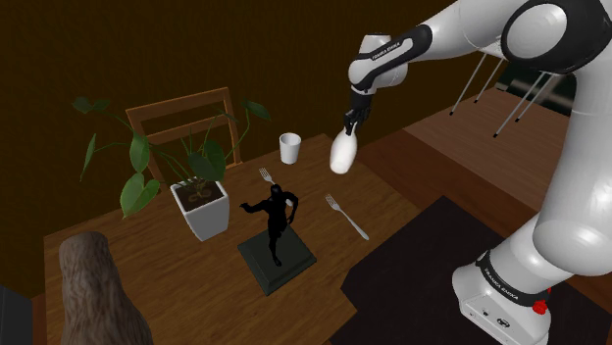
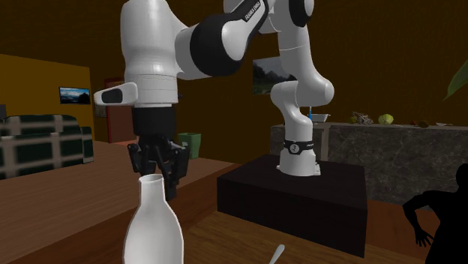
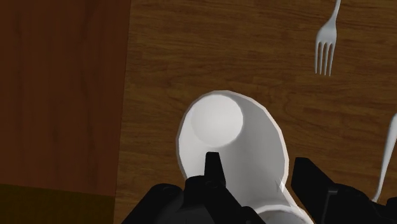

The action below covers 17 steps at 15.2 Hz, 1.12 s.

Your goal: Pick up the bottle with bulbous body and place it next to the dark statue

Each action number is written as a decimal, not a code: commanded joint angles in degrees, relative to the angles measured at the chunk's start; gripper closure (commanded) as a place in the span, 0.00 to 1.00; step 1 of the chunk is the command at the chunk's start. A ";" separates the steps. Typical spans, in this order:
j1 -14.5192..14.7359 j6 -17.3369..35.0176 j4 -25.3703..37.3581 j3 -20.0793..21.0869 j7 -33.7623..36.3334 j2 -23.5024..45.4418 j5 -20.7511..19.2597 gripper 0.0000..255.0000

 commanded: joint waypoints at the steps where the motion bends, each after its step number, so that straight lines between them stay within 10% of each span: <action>1: 0.05 -1.21 0.22 -0.08 0.08 -1.00 -0.13 1.00; 17: 0.31 -11.24 4.11 -0.49 0.66 -7.18 -1.00 1.00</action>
